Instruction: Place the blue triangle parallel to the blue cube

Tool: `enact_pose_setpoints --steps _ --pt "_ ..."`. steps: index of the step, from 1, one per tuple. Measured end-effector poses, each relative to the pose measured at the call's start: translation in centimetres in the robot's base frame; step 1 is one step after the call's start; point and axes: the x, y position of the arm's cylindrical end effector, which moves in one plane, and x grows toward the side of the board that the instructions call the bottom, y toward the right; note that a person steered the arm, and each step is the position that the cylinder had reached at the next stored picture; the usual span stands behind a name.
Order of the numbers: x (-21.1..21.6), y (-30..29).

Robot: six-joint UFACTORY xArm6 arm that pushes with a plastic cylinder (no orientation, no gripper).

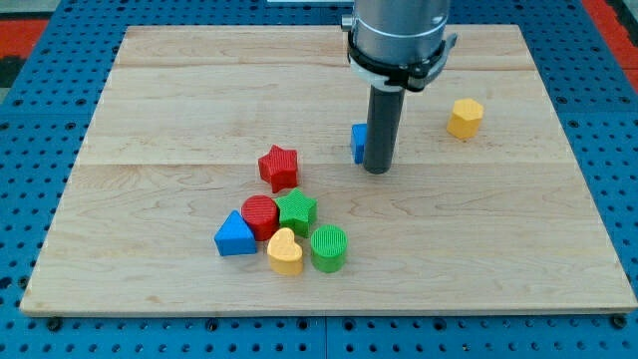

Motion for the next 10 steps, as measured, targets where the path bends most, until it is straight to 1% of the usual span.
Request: enact_pose_setpoints --steps 1,4,5,6,8,9,10 --pt "-1.9 -1.0" --pt "-3.1 -3.3" --pt "-4.3 -3.9" --pt "-3.5 -3.8" --pt "3.5 -2.9" --pt "5.8 5.1" --pt "13.6 6.2"
